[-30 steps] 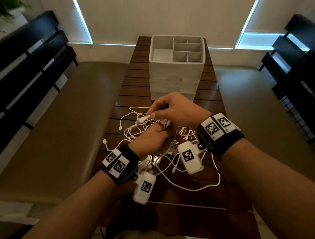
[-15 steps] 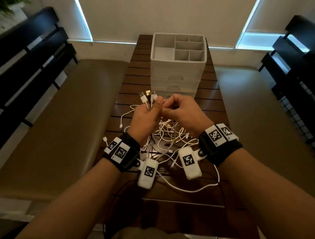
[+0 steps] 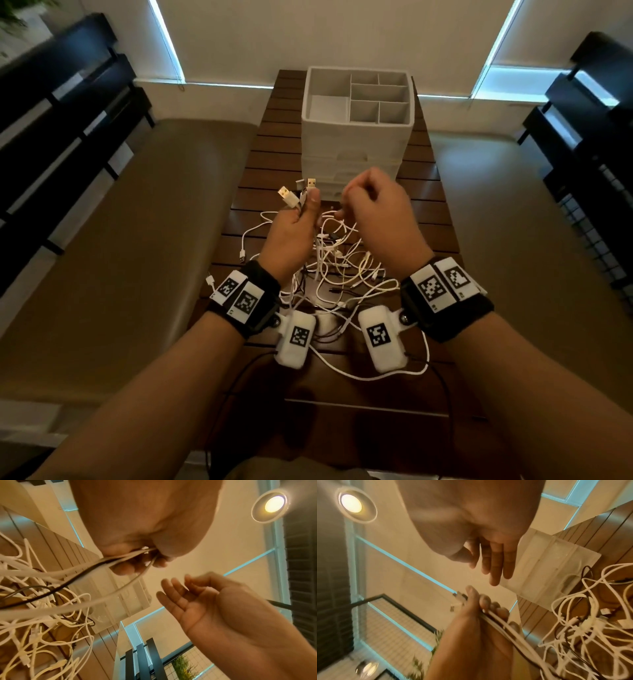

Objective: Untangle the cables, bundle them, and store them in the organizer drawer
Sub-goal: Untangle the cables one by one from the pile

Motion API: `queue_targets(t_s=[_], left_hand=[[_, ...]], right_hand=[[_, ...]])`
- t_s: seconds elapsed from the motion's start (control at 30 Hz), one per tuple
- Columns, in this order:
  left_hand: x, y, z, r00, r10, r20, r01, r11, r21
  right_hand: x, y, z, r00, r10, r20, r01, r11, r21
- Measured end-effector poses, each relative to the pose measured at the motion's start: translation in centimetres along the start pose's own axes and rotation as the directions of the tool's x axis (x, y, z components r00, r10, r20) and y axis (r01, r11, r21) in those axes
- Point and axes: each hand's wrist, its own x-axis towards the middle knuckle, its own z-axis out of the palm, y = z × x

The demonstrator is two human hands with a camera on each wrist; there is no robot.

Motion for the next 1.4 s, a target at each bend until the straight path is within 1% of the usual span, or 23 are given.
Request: queue_targets(t_s=[0.03,0.07,0.13,0.2,0.23,0.33,0.4,0.53,0.6,0.67,0.7,0.73,0.77,0.83,0.87,0.93,1.0,1.07,1.13,1.17,1.23,1.3,1.4], left_hand=[[0.0,0.0,-0.1,0.999,-0.013,0.029,0.013,1.0,0.0],[0.1,-0.1,-0.2,0.997,-0.016,0.069,0.016,1.0,-0.007],[0.0,0.1,-0.1,0.989,0.008,0.145,0.002,0.997,-0.073],[-0.1,0.6,0.4,0.987,0.025,0.162,-0.008,0.995,-0.102],[-0.1,0.8,0.7,0.987,0.016,0.161,0.001,0.995,-0.102],[-0.1,1.1,1.1,0.987,-0.054,0.15,0.073,0.99,-0.125],[-0.3,1.6,1.1,0.985,-0.088,0.146,0.107,0.986,-0.128],[-0.4,2.5,1.0,0.986,-0.038,0.162,0.067,0.982,-0.179],[0.0,2.7,0.6,0.991,-0.026,0.135,0.055,0.975,-0.217],[0.5,3.2,-0.3,0.995,-0.027,0.1,0.054,0.96,-0.275],[0.7,3.5,-0.7,0.996,-0.025,0.088,0.052,0.949,-0.31],[0.8,3.8,-1.0,0.997,-0.017,0.081,0.044,0.933,-0.356],[0.9,4.2,-1.3,0.995,0.004,0.098,0.036,0.911,-0.41],[0.9,4.6,-1.6,0.982,0.063,0.176,0.035,0.863,-0.504],[1.0,4.6,-1.7,0.972,0.083,0.218,0.046,0.847,-0.529],[1.1,4.4,-2.1,0.954,0.098,0.284,0.088,0.812,-0.577],[1.3,4.0,-3.2,0.944,0.101,0.314,0.131,0.76,-0.637],[1.5,3.6,-4.7,0.952,0.08,0.295,0.144,0.735,-0.663],[1.5,3.0,-5.6,0.965,0.045,0.259,0.14,0.749,-0.648],[1.4,2.6,-5.6,0.969,0.031,0.244,0.136,0.759,-0.636],[1.3,1.8,-5.1,0.973,0.033,0.226,0.12,0.767,-0.63],[1.4,1.1,-4.6,0.973,0.051,0.223,0.111,0.746,-0.656],[1.6,0.4,-5.2,0.976,0.028,0.217,0.134,0.709,-0.693]], right_hand=[[0.4,-0.4,-0.3,1.0,0.021,-0.003,-0.021,0.997,0.074],[0.7,-0.7,-0.6,0.999,0.021,0.039,-0.025,0.994,0.107],[0.9,-1.2,-0.7,0.977,-0.009,0.211,0.0,0.999,0.044],[0.8,-1.5,0.1,0.933,-0.01,0.361,0.026,0.999,-0.04],[0.8,-1.5,0.6,0.929,-0.024,0.37,0.051,0.997,-0.063],[1.2,-1.1,1.2,0.957,-0.126,0.263,0.156,0.983,-0.096],[1.2,-0.9,1.2,0.951,-0.175,0.255,0.214,0.968,-0.133],[1.0,-1.1,1.3,0.931,-0.234,0.279,0.253,0.967,-0.031],[1.0,-1.6,1.2,0.94,-0.244,0.24,0.259,0.965,-0.034],[0.8,-1.3,1.4,0.962,-0.216,0.164,0.224,0.974,-0.031],[0.4,-1.0,1.6,0.973,-0.17,0.158,0.173,0.985,-0.005],[0.1,-0.3,1.8,0.972,-0.118,0.202,0.112,0.993,0.04],[-0.3,0.6,2.1,0.956,-0.078,0.281,0.06,0.996,0.071],[-1.3,2.1,2.4,0.889,-0.035,0.456,0.026,0.999,0.027],[-1.8,2.6,2.4,0.858,-0.028,0.512,0.032,1.0,0.003],[-2.2,3.4,2.5,0.821,-0.042,0.569,0.035,0.999,0.022],[-2.0,4.4,2.1,0.82,-0.039,0.571,0.031,0.999,0.024],[-2.0,5.5,1.5,0.852,-0.006,0.523,0.024,0.999,-0.028],[-2.4,6.9,1.1,0.899,-0.008,0.437,0.107,0.974,-0.201],[-2.7,7.4,1.2,0.906,-0.009,0.423,0.152,0.94,-0.306],[-3.4,7.7,1.7,0.882,0.073,0.465,0.15,0.893,-0.425],[-3.6,8.0,2.3,0.849,0.134,0.512,0.108,0.903,-0.416],[-3.4,9.2,1.5,0.875,0.07,0.478,0.143,0.908,-0.394]])
